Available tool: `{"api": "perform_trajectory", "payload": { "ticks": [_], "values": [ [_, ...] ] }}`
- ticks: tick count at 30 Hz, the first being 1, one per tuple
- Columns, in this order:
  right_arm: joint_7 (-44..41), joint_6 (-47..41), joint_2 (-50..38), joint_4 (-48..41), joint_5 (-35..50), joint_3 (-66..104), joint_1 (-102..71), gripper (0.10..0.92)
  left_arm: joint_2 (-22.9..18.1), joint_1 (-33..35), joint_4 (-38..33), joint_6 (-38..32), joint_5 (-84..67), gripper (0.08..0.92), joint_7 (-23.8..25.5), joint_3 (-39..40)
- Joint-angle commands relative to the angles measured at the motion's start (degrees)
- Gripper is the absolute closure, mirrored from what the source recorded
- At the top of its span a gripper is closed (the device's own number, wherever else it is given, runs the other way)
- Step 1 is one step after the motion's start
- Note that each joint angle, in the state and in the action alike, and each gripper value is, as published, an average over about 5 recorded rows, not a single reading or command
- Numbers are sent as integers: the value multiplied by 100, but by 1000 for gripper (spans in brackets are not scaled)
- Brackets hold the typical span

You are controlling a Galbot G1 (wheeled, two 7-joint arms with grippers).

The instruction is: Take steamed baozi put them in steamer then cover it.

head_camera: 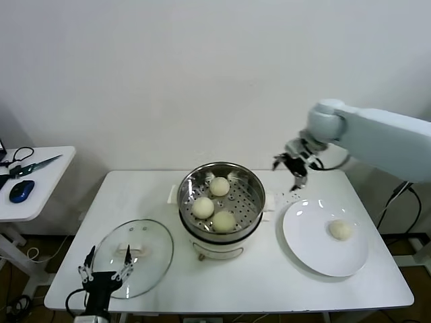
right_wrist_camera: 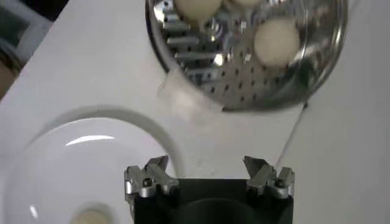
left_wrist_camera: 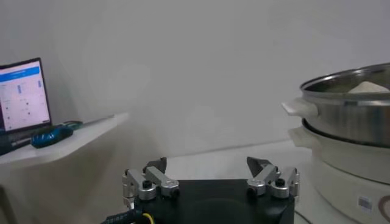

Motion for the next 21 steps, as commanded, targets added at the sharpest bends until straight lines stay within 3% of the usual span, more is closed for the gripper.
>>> {"api": "perform_trajectory", "payload": {
  "ticks": [1, 11, 21],
  "values": [
    [-33, -714, -1281, -239, -366, 1238, -1578, 203, 10, 1, -31, 9, 6, 177, 7, -12],
    [-225, -56, -1133, -1266, -2083, 3098, -3535, 203, -45, 58, 9, 9, 128, 177, 5, 4],
    [-215, 129, -612, -1937, -2442, 3647, -3901, 203, -82, 34, 112, 36, 245, 177, -4, 24]
  ]
}}
